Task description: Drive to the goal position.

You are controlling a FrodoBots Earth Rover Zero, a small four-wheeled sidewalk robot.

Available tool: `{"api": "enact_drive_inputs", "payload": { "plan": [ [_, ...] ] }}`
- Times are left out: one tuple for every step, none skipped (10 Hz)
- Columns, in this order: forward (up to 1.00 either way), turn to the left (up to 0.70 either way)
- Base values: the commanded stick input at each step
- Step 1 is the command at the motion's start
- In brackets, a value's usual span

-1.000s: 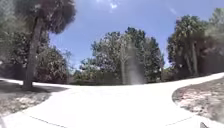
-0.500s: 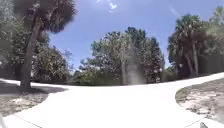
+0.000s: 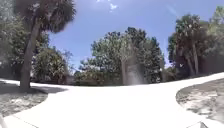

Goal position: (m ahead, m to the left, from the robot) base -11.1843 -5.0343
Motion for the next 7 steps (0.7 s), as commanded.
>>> {"api": "enact_drive_inputs", "payload": {
  "plan": [
    [0.00, 0.45],
    [0.00, 0.45],
    [0.00, 0.45],
    [0.00, 0.45],
    [0.00, 0.45],
    [0.00, 0.45],
    [0.00, 0.45]
  ]
}}
